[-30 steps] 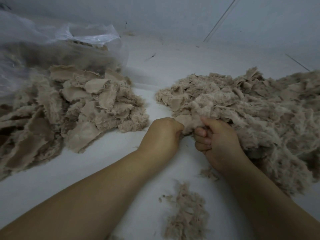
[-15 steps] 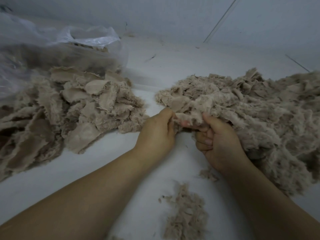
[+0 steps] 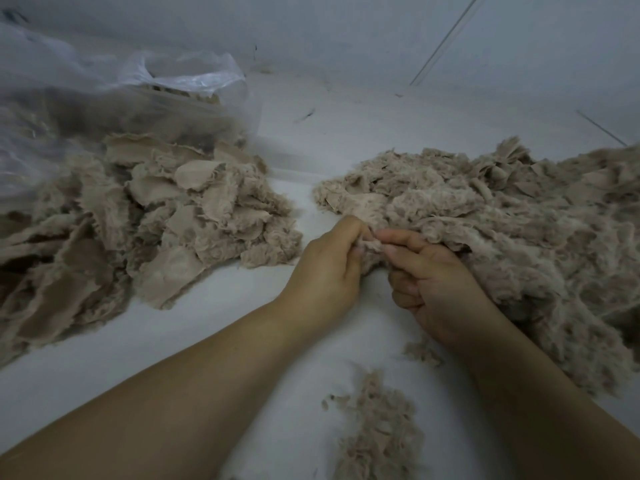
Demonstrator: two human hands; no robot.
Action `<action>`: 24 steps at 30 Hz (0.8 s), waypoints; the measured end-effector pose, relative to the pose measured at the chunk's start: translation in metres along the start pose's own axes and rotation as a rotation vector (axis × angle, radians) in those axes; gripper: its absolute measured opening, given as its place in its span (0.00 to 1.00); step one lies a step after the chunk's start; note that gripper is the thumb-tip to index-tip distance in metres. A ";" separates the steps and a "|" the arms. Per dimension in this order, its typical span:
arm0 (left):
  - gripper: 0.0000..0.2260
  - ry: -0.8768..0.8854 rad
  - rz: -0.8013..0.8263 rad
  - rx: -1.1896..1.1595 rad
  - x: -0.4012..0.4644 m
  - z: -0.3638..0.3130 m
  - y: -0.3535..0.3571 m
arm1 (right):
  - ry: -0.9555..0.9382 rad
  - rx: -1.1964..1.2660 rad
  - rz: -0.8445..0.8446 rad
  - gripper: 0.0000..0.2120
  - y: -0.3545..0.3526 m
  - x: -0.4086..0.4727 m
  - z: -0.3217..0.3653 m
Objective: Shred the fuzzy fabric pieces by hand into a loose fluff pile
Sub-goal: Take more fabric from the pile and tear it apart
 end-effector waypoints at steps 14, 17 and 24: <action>0.07 0.231 -0.085 0.092 -0.001 -0.021 -0.003 | 0.000 0.152 -0.074 0.12 -0.005 0.001 -0.001; 0.06 0.211 -0.239 0.056 -0.004 -0.022 -0.016 | 0.002 0.144 -0.107 0.18 -0.005 0.001 -0.001; 0.04 0.167 -0.361 -0.023 -0.008 -0.020 -0.029 | -0.003 0.139 -0.150 0.23 -0.010 0.004 -0.004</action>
Point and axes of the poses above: each hand's wrist, its own x-axis towards the middle knuckle, its own y-axis out of the palm, z = x × y, the point moved 7 cm from there along x, towards the middle knuckle, and after that the axes turned 1 degree about y, right-handed, at the moved point
